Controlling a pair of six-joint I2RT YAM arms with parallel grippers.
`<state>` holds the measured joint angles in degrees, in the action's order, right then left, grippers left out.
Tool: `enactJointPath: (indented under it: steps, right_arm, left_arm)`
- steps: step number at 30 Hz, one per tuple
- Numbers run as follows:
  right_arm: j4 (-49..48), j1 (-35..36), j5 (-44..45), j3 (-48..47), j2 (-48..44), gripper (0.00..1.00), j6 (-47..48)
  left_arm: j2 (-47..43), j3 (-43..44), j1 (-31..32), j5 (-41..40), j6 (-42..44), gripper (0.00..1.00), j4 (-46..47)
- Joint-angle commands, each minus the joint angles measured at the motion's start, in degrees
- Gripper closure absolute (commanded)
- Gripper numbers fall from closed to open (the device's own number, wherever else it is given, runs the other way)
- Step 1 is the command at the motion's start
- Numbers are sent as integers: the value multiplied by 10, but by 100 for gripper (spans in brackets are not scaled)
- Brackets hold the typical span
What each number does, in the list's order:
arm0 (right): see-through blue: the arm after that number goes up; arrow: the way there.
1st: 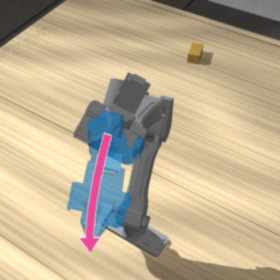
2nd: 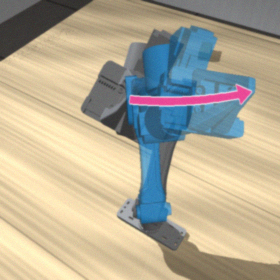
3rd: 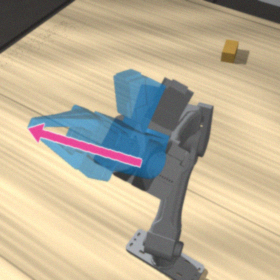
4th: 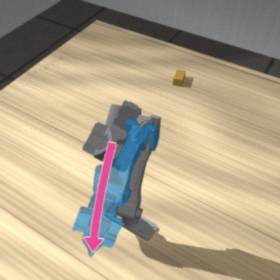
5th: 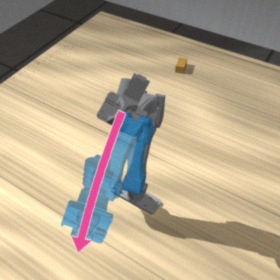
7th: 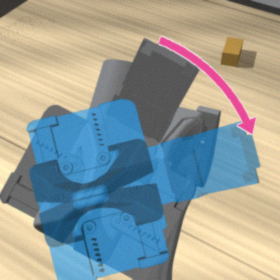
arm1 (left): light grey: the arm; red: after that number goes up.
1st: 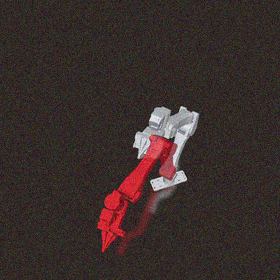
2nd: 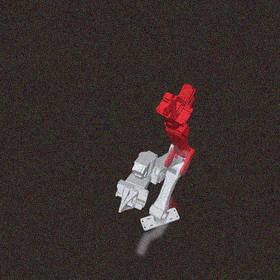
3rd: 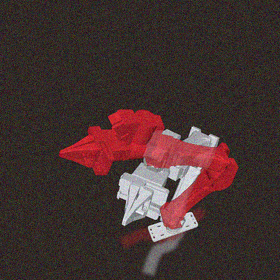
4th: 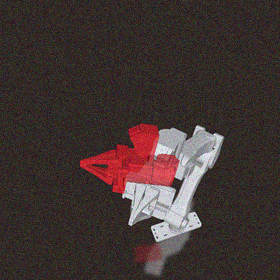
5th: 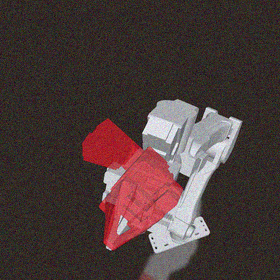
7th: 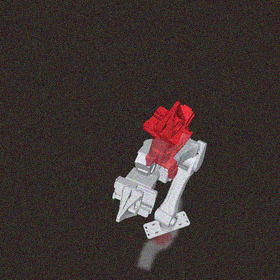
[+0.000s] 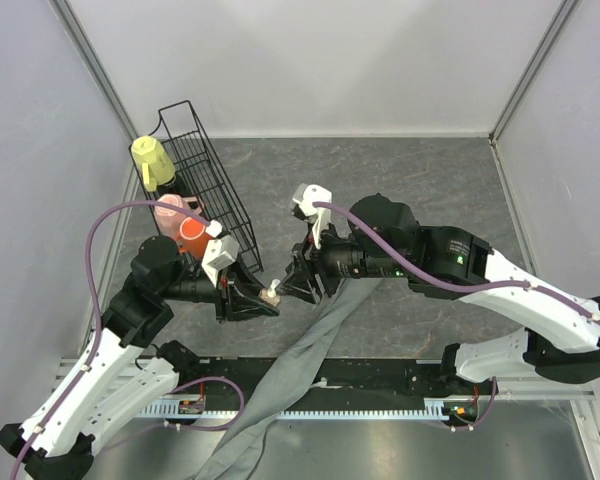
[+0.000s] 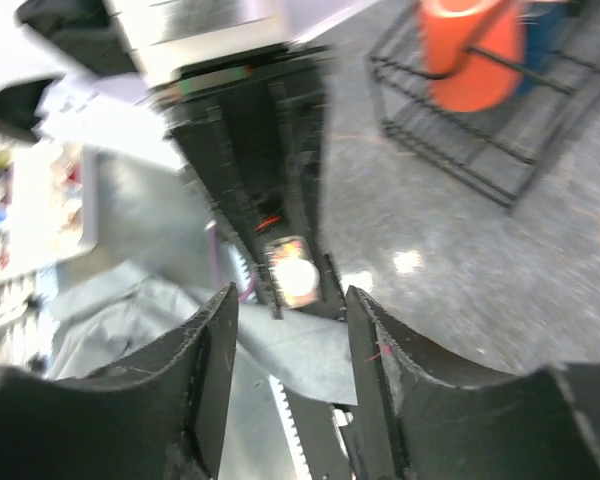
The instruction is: Paint the nails
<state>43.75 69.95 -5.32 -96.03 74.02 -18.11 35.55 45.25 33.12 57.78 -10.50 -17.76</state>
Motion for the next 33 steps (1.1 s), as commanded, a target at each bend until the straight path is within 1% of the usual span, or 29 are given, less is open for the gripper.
enactJointPath:
  steps: [1,2,5,10,16,17,19,21,23,26,27,28,29,30,32,33]
  right_arm:
    - [-35,-5,-122,-6,13,44,45]
    - [-34,-6,-127,-7,16,42,47]
    - [-32,-10,-137,-3,24,40,47]
    - [-35,-18,-141,-6,34,41,51]
    - [-40,-22,-164,-14,48,51,50]
    - [-39,-23,-168,-13,51,57,50]
    - [-39,-25,-172,-11,53,62,52]
    - [-42,-25,-169,-10,53,78,54]
    - [-43,-28,-146,-9,52,100,51]
    - [-43,-36,-98,3,34,100,42]
    - [-43,-46,-67,11,27,100,39]
    - [-42,-51,-47,30,18,100,37]
    - [-41,-57,-29,43,-3,100,29]
    - [-38,-70,27,54,-16,100,24]
    - [-24,-89,85,90,-47,100,13]
    - [-17,-116,170,102,-59,100,-9]
  left_arm:
    - [3,27,-2,60,-29,98,19]
    - [4,28,-2,61,-29,98,19]
    - [5,28,-2,69,-31,98,18]
    - [1,29,-2,72,-32,98,19]
    - [0,33,-2,75,-33,98,18]
    - [0,33,-2,75,-33,98,18]
    - [0,34,-2,71,-32,98,18]
    - [2,35,-2,70,-31,98,19]
    - [2,38,-2,59,-29,98,16]
    - [-5,51,-2,-8,-14,74,-9]
    - [-10,55,-2,-71,-8,56,-19]
    - [-17,62,-2,-108,-2,49,-29]
    - [-31,65,-2,-142,11,38,-46]
    - [-38,68,-2,-207,17,23,-54]
    - [-56,70,-2,-259,33,15,-63]
    - [-72,69,-2,-301,36,6,-65]
